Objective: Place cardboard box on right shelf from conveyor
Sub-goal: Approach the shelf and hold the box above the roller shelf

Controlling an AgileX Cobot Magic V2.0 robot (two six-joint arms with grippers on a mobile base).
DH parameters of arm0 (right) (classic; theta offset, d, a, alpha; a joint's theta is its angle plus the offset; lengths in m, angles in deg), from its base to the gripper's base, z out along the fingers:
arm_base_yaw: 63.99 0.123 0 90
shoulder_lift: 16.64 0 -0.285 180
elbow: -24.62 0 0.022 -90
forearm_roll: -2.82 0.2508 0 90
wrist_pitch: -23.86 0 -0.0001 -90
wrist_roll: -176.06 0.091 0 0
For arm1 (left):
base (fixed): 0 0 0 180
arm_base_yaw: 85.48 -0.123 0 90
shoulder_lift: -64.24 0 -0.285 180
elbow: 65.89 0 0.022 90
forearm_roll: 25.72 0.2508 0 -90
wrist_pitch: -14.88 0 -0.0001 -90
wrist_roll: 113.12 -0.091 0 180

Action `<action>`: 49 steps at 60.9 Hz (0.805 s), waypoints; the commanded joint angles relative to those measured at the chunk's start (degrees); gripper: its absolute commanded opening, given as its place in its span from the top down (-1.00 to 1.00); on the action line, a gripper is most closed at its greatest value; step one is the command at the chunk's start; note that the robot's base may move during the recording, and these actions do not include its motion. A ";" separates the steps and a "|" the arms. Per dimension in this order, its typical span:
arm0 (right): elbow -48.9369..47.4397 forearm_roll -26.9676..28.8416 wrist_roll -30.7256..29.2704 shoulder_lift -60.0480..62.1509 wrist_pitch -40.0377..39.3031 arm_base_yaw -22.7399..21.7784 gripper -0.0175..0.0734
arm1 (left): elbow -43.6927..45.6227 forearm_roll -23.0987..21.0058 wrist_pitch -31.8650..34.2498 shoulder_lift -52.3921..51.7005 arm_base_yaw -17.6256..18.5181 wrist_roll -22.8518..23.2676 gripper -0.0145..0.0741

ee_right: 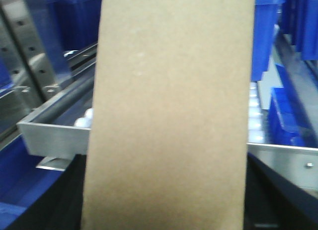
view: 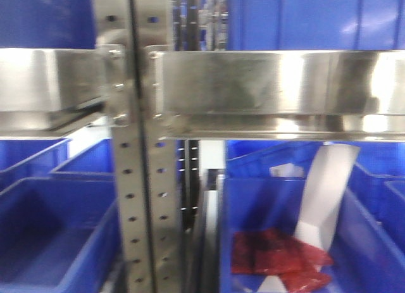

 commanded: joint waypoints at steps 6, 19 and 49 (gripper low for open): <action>-1.52 -1.71 -0.65 -0.66 -5.30 -0.22 0.26 | -0.48 -0.34 4.85 -0.93 -0.09 -0.02 0.94; -1.52 -1.71 -0.65 -0.66 -5.30 -0.22 0.26 | -0.48 -0.34 4.85 -0.83 -0.09 -0.02 0.94; -1.52 -1.71 -0.65 -0.66 -5.30 -0.22 0.26 | -0.48 -0.34 4.85 -0.83 -0.09 -0.02 0.94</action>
